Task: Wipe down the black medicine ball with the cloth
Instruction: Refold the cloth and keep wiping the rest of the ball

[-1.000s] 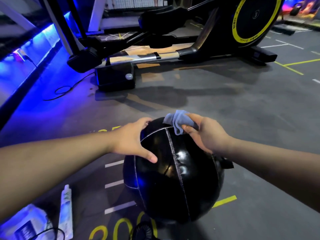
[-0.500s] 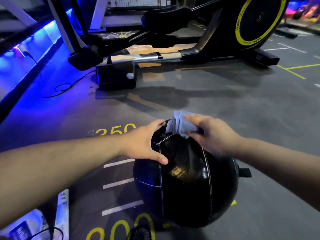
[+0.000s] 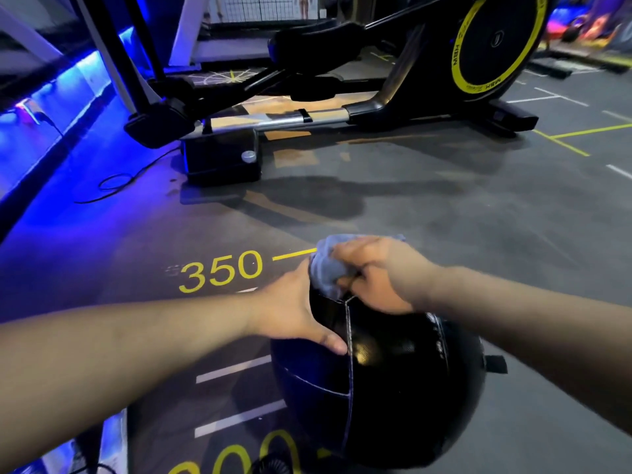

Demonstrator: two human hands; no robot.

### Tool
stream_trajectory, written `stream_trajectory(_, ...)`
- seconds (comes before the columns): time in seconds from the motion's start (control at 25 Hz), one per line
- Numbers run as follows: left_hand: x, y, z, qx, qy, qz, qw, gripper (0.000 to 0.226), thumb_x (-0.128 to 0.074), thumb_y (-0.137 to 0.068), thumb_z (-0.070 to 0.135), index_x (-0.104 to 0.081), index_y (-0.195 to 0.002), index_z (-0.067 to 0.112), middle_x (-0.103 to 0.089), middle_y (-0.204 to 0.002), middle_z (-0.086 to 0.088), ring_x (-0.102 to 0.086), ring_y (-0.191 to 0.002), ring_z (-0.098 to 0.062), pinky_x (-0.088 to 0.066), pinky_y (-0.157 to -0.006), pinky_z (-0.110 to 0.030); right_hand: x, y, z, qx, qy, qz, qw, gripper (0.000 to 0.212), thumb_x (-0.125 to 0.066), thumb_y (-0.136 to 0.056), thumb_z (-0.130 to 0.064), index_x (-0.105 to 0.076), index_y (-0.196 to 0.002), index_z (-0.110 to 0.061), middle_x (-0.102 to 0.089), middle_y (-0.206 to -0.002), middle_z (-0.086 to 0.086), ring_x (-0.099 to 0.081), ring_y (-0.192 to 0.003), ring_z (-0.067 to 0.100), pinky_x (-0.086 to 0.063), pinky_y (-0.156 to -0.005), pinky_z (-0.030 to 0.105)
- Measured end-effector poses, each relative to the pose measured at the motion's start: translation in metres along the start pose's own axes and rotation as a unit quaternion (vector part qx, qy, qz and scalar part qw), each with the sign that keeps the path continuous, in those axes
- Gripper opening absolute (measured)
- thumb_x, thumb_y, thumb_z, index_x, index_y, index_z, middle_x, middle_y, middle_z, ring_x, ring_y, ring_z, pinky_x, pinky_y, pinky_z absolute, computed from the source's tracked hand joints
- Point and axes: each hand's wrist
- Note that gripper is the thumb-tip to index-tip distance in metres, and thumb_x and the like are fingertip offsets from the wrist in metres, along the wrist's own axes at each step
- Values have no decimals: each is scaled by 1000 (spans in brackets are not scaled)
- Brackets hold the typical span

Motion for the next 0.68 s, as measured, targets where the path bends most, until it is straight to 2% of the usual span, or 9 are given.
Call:
stream_trajectory(0.08, 0, 2, -3, 9, 41, 10, 999, 118, -91, -29, 62, -31, -128, 39, -46, -126, 29, -46, -123, 3, -41, -108, -31, -9, 3, -21, 53, 75, -23, 996, 37, -41, -80, -39, -65, -108, -31, -64, -117, -10, -54, -108, 23, -42, -93, 43)
stream_trajectory(0.12, 1, 3, -4, 19, 51, 6, 999, 118, -91, -29, 62, -29, -128, 41, -45, -126, 31, -46, -123, 4, -40, -109, -30, -7, 6, -20, 56, 78, -32, 995, 40, -41, -79, -38, -63, -112, -31, -63, -122, -10, -53, -112, 23, -42, -95, 43)
stream_trajectory(0.2, 0, 4, -4, 28, 43, -4, 999, 125, -88, -29, 66, -24, -133, 39, -45, -135, 25, -44, -127, 0, -38, -111, -31, -2, 9, 1, 21, 24, -12, 999, 31, -47, -81, -35, -63, -106, -27, -68, -115, -4, -60, -109, 25, -47, -91, 39)
stream_trajectory(0.28, -4, 6, -1, 25, 42, -20, 999, 135, -88, -29, 67, -17, -141, 37, -38, -149, 15, -36, -136, -2, -32, -115, -30, 4, 8, 40, -103, -19, 25, 994, 21, -51, -84, -35, -63, -96, -24, -71, -104, 4, -64, -101, 30, -50, -80, 35)
stream_trajectory(0.36, -10, 10, 3, 20, 44, -29, 998, 139, -88, -32, 65, -12, -145, 38, -28, -156, 13, -27, -142, -4, -22, -120, -32, 15, 9, 79, -257, -39, -4, 966, 20, -54, -89, -35, -66, -100, -23, -70, -106, 10, -63, -102, 30, -44, -74, 30)
stream_trajectory(0.48, -20, 15, 7, 43, -27, 3, 999, 146, -78, -29, 78, -4, -148, 40, -3, -161, 17, 1, -150, -11, 6, -121, -49, 11, 18, 104, -339, -124, -29, 932, 22, -57, -91, -30, -68, -106, -18, -69, -103, 10, -62, -99, 28, -42, -75, 29)
stream_trajectory(0.52, -23, 17, 7, 73, -34, 10, 997, 149, -75, -25, 82, -3, -148, 40, -3, -161, 16, 1, -151, -14, 5, -120, -53, 9, 21, 105, -338, -150, -11, 929, 18, -58, -91, -29, -68, -103, -20, -69, -99, 8, -63, -97, 27, -43, -76, 29)
stream_trajectory(0.6, -30, 19, 5, 132, -11, 1, 991, 153, -72, -16, 87, -2, -145, 45, -26, -158, 9, -19, -148, -24, -19, -119, -51, 12, 25, 95, -311, -165, 4, 936, 8, -58, -89, -26, -65, -94, -26, -68, -93, 4, -64, -96, 26, -44, -76, 30)
stream_trajectory(0.68, -34, 20, 6, 139, 3, -3, 990, 157, -71, -9, 89, -2, -144, 46, -41, -150, 8, -31, -143, -27, -34, -113, -45, 20, 25, 73, -237, -115, 0, 965, 8, -60, -87, -25, -64, -93, -26, -69, -95, 2, -64, -98, 25, -42, -74, 28)
Point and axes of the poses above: each hand's wrist, its own y-axis away from the middle knuckle, its own x-axis out of the back of the hand, z = x × y
